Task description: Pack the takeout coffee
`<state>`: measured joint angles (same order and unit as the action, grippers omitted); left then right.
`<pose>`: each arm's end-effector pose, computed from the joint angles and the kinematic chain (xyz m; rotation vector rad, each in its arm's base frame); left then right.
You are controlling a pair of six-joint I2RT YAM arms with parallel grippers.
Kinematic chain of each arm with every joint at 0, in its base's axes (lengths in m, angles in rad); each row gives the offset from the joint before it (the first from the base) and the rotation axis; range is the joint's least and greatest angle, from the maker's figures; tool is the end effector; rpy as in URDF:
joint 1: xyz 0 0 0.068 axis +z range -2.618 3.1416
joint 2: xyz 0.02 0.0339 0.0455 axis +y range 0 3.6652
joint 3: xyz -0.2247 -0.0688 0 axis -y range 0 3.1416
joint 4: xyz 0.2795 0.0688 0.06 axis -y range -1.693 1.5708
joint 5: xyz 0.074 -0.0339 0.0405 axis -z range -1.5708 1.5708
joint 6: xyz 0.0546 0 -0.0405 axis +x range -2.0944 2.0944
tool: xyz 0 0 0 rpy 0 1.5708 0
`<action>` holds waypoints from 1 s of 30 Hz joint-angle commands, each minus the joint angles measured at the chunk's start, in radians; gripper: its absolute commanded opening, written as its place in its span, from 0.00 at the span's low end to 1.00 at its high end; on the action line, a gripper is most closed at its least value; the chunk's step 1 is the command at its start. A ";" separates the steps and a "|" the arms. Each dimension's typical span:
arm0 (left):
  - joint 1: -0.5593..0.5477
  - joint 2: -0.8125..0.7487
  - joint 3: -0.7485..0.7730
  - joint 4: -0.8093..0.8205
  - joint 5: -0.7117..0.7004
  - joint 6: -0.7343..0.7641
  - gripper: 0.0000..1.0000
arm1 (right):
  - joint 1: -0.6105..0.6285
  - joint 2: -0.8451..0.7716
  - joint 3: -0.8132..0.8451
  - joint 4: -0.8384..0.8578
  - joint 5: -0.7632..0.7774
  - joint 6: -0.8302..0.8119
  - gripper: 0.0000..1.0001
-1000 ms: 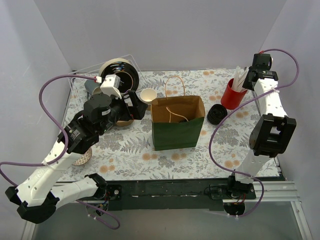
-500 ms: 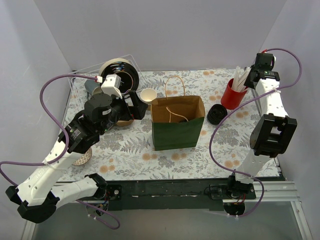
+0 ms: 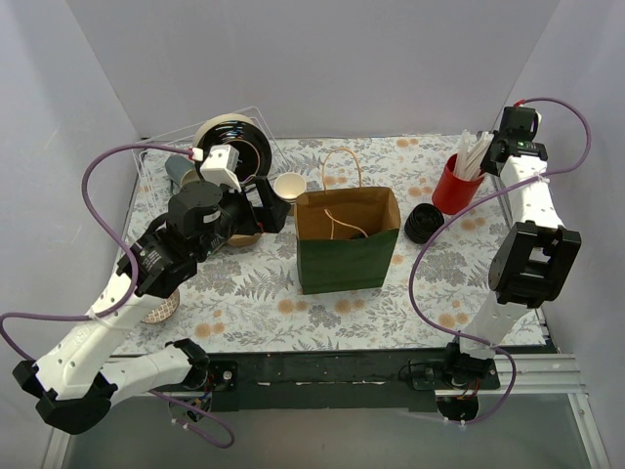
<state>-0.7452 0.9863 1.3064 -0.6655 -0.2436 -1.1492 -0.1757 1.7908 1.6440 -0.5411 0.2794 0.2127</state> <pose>0.2014 -0.1679 0.4028 -0.5815 1.9642 -1.0188 0.4424 -0.0938 0.2709 0.5780 2.1679 -0.2952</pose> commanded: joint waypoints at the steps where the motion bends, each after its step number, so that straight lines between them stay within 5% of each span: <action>1: 0.000 -0.003 0.017 0.010 0.004 0.006 0.98 | -0.011 0.007 0.002 0.064 -0.006 -0.006 0.23; 5: 0.000 -0.002 0.021 0.007 0.006 0.006 0.98 | -0.016 0.009 0.016 0.073 -0.043 -0.022 0.13; 30: 0.000 -0.029 0.017 0.024 0.017 0.000 0.98 | -0.016 -0.093 0.099 -0.059 -0.023 -0.079 0.06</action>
<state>-0.7452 0.9825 1.3064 -0.6544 -0.2363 -1.1500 -0.1860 1.7504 1.7054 -0.5648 0.2314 0.1535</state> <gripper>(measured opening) 0.982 0.129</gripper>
